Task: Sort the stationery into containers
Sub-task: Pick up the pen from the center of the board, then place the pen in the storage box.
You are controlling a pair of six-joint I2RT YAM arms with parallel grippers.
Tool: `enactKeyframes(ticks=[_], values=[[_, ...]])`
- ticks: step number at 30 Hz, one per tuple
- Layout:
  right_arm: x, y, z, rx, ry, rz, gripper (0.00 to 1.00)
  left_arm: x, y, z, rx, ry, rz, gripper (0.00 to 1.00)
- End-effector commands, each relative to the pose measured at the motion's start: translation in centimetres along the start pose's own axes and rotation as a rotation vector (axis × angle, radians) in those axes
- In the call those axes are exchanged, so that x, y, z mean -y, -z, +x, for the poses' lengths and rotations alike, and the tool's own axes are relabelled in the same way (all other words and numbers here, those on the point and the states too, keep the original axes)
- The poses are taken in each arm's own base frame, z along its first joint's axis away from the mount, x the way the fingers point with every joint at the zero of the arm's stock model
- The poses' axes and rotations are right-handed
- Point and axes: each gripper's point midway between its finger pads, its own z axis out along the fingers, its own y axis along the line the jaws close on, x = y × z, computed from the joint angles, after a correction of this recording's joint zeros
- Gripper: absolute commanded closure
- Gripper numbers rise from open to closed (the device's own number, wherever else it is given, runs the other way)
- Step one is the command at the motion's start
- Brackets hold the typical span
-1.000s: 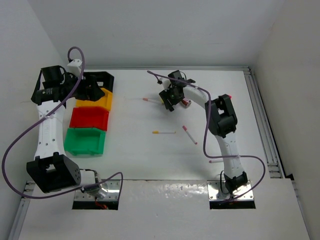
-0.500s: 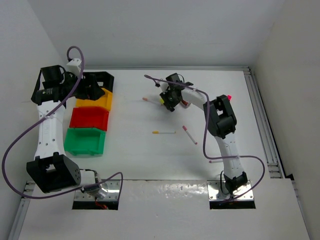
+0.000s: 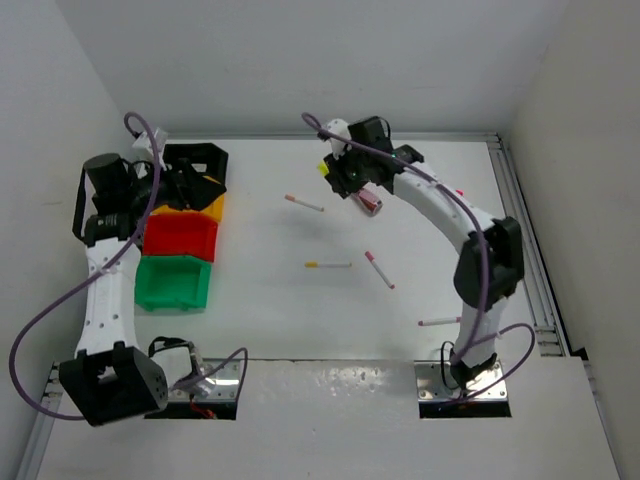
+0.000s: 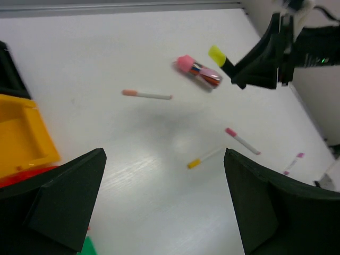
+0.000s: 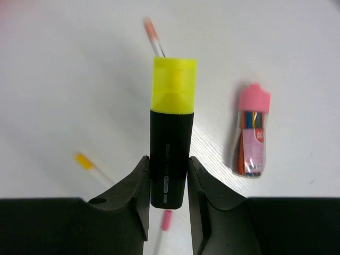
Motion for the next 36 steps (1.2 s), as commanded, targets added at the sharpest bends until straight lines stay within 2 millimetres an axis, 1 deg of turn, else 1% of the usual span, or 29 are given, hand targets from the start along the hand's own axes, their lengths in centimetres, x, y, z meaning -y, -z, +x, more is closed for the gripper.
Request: enactKeyframes(ticks=[1, 2, 3, 4, 5, 6, 7, 8, 9, 10, 11, 12, 13, 14, 15, 17, 18, 19, 20, 21, 23, 27, 29, 31, 34, 35, 36], values=[[-4.9, 7.4, -6.3, 0.244, -0.061, -0.154, 0.99, 5.6, 0.6, -1.5, 0.109, 0.049, 0.207, 0.0], [-6.2, 8.3, -6.9, 0.27, -0.063, -0.196, 1.0, 6.5, 0.3, -0.3, 0.092, 0.067, 0.235, 0.0], [-7.8, 9.9, -7.9, 0.32, -0.068, -0.227, 1.0, 7.6, 0.1, 0.0, 0.089, 0.086, 0.263, 0.0], [-8.4, 9.9, -8.2, 0.326, -0.077, -0.239, 1.0, 7.6, 0.1, 0.2, 0.092, 0.097, 0.258, 0.0], [-9.3, 11.2, -9.0, 0.361, -0.073, -0.258, 1.0, 8.5, 0.0, 0.5, 0.086, 0.101, 0.278, 0.0], [-10.0, 11.8, -9.8, 0.388, -0.089, -0.271, 1.0, 9.1, 0.1, 0.4, 0.104, 0.09, 0.283, 0.0], [-11.4, 12.3, -10.4, 0.403, -0.082, -0.298, 1.0, 9.9, 0.0, 0.8, 0.091, 0.123, 0.3, 0.0], [-12.0, 12.6, -10.8, 0.413, -0.08, -0.307, 1.0, 10.6, 0.3, 0.0, 0.126, 0.099, 0.315, 0.01], [-13.5, 13.0, -11.5, 0.427, -0.078, -0.332, 1.0, 11.1, 0.4, -0.3, 0.145, 0.112, 0.325, 0.01], [-14.2, 12.9, -11.6, 0.426, -0.078, -0.344, 1.0, 11.9, 0.4, -0.4, 0.149, 0.113, 0.346, 0.0], [-14.8, 13.0, -11.9, 0.433, -0.075, -0.354, 1.0, 12.3, 0.4, -0.9, 0.16, 0.114, 0.351, 0.01], [-16.0, 13.2, -12.2, 0.439, -0.069, -0.374, 1.0, 12.7, 0.3, -1.1, 0.161, 0.124, 0.358, 0.01], [-16.7, 13.2, -12.3, 0.439, -0.064, -0.385, 1.0, 13.1, 0.3, -1.4, 0.161, 0.127, 0.364, 0.01], [-17.2, 12.9, -12.3, 0.434, -0.06, -0.393, 1.0, 12.8, 0.1, -1.7, 0.171, 0.136, 0.346, 0.01], [-18.1, 13.1, -12.4, 0.433, -0.053, -0.407, 1.0, 14.0, 0.1, -1.8, 0.163, 0.138, 0.372, 0.01], [-18.7, 13.2, -12.4, 0.435, -0.043, -0.412, 1.0, 13.8, -0.3, -1.8, 0.159, 0.152, 0.351, 0.02], [-19.0, 13.4, -12.5, 0.437, -0.037, -0.415, 1.0, 13.8, -0.4, -1.9, 0.159, 0.143, 0.338, 0.05], [-19.2, 13.4, -12.4, 0.435, -0.029, -0.416, 1.0, 12.9, -0.9, -1.5, 0.15, 0.169, 0.288, 0.07], [-19.3, 13.5, -12.4, 0.435, -0.027, -0.413, 1.0, 12.7, -0.9, -1.7, 0.158, 0.165, 0.275, 0.09], [-19.3, 13.4, -12.4, 0.435, -0.025, -0.41, 1.0, 12.3, -1.1, -1.0, 0.133, 0.191, 0.257, 0.13], [-19.2, 13.6, -12.5, 0.44, -0.029, -0.404, 1.0, 11.7, -1.6, -0.5, 0.118, 0.221, 0.23, 0.17], [-19.2, 13.6, -13.0, 0.451, -0.028, -0.396, 1.0, 11.2, -2.2, 0.5, 0.092, 0.264, 0.221, 0.2], [-19.6, 13.7, -13.2, 0.458, -0.021, -0.402, 1.0, 11.2, -2.5, 1.2, 0.074, 0.283, 0.229, 0.21], [-20.3, 13.7, -13.3, 0.459, -0.009, -0.413, 1.0, 11.4, -2.8, 1.3, 0.068, 0.284, 0.237, 0.22], [-21.1, 13.5, -13.3, 0.456, -0.001, -0.426, 1.0, 11.5, -2.8, 0.8, 0.076, 0.277, 0.245, 0.32], [-21.3, 13.5, -13.3, 0.456, 0.002, -0.43, 1.0, 11.6, -2.8, 0.9, 0.073, 0.276, 0.247, 0.39], [-21.5, 13.3, -13.4, 0.453, 0.003, -0.432, 1.0, 11.7, -2.8, 1.0, 0.068, 0.276, 0.255, 0.42]])
